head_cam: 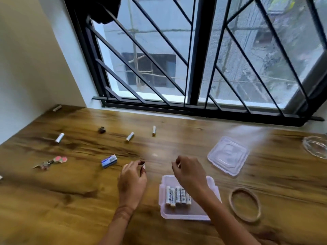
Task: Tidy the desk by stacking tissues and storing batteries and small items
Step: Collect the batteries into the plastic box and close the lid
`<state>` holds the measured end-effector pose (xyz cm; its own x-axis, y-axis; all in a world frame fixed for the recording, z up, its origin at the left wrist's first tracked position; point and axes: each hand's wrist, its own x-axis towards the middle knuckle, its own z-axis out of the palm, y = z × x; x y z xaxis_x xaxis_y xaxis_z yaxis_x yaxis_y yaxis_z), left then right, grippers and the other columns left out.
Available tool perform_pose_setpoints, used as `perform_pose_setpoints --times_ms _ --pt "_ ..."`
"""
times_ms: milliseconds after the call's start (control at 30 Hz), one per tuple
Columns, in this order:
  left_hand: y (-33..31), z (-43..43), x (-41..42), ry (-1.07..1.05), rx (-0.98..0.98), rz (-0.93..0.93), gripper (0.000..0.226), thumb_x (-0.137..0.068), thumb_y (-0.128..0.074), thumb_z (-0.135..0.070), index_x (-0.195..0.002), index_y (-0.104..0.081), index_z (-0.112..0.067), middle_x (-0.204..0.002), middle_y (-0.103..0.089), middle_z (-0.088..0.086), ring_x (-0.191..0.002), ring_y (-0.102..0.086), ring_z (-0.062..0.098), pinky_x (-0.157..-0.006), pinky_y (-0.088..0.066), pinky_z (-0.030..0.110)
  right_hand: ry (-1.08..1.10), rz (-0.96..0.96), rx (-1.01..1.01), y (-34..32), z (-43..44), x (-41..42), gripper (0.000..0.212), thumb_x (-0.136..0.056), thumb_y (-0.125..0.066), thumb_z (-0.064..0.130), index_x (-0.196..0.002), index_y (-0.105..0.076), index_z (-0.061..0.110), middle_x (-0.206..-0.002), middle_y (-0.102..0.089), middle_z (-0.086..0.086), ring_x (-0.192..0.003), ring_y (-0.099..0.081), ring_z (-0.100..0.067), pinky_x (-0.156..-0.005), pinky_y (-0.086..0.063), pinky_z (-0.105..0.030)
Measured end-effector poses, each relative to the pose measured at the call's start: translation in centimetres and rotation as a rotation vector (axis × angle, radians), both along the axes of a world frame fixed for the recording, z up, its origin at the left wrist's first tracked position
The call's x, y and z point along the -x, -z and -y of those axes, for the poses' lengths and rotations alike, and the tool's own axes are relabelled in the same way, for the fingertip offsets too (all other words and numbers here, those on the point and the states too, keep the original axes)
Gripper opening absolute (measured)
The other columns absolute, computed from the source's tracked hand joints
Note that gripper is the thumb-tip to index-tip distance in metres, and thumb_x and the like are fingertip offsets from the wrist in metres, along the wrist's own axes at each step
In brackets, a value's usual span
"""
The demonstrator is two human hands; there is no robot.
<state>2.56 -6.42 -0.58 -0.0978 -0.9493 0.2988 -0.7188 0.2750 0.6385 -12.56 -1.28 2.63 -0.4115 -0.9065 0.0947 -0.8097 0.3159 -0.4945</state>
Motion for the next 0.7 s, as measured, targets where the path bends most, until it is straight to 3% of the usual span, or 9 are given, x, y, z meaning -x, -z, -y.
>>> perform_pose_setpoints --times_ms 100,233,400,500,600,700 --pt "0.0 3.6 -1.0 -0.014 -0.079 0.031 0.025 -0.087 -0.057 -0.011 -0.110 -0.064 -0.005 -0.110 -0.066 0.012 -0.107 -0.057 0.028 -0.089 -0.045 0.034 -0.033 0.041 0.023 0.0 4.8 -1.5 0.028 -0.090 -0.050 0.030 -0.099 -0.064 0.008 -0.095 -0.069 -0.013 -0.085 -0.064 -0.029 -0.070 -0.052 -0.035" --pt "-0.4 9.1 -1.2 0.026 -0.098 0.133 0.026 -0.089 -0.053 -0.012 -0.111 -0.062 -0.003 -0.112 -0.064 0.013 -0.107 -0.056 0.029 -0.087 -0.045 0.034 -0.144 0.044 -0.088 1.0 11.2 -2.8 0.039 -0.090 -0.054 0.028 -0.122 -0.051 0.006 -0.120 -0.057 -0.014 -0.105 -0.055 -0.026 -0.083 -0.046 -0.034" --pt "-0.4 15.0 -0.7 0.003 -0.230 0.280 0.032 -0.087 -0.056 -0.016 -0.115 -0.054 0.001 -0.119 -0.055 0.018 -0.113 -0.052 0.033 -0.094 -0.042 0.037 -0.139 0.050 -0.186 3.7 17.4 -3.1 0.055 -0.090 -0.055 0.027 -0.137 -0.032 0.013 -0.151 -0.018 -0.015 -0.121 -0.045 -0.034 -0.097 -0.044 -0.043" --pt "0.4 16.7 -0.3 -0.037 -0.308 0.323 0.043 -0.088 -0.057 -0.025 -0.120 -0.049 0.002 -0.125 -0.051 0.019 -0.118 -0.049 0.033 -0.097 -0.041 0.038 -0.120 0.046 -0.239 4.6 19.5 -2.4 0.055 -0.093 -0.050 0.030 -0.142 -0.027 0.018 -0.155 -0.004 -0.015 -0.128 -0.038 -0.037 -0.104 -0.038 -0.046" --pt "1.0 18.0 0.0 -0.045 -0.305 0.362 0.046 -0.088 -0.057 -0.030 -0.120 -0.049 0.002 -0.126 -0.052 0.018 -0.119 -0.049 0.033 -0.097 -0.041 0.038 -0.120 -0.083 -0.239 5.4 20.7 -1.9 0.039 -0.095 -0.044 0.025 -0.129 -0.044 0.006 -0.146 -0.027 -0.017 -0.122 -0.039 -0.036 -0.100 -0.039 -0.044" --pt "1.4 18.5 0.2 -0.043 -0.307 0.351 0.038 -0.090 -0.054 -0.023 -0.117 -0.051 0.003 -0.124 -0.054 0.020 -0.117 -0.050 0.035 -0.095 -0.042 0.038 -0.072 -0.119 -0.096 6.2 20.6 -1.8 0.019 -0.091 -0.049 0.009 -0.098 -0.060 -0.004 -0.111 -0.058 -0.021 -0.104 -0.052 -0.036 -0.078 -0.045 -0.036"
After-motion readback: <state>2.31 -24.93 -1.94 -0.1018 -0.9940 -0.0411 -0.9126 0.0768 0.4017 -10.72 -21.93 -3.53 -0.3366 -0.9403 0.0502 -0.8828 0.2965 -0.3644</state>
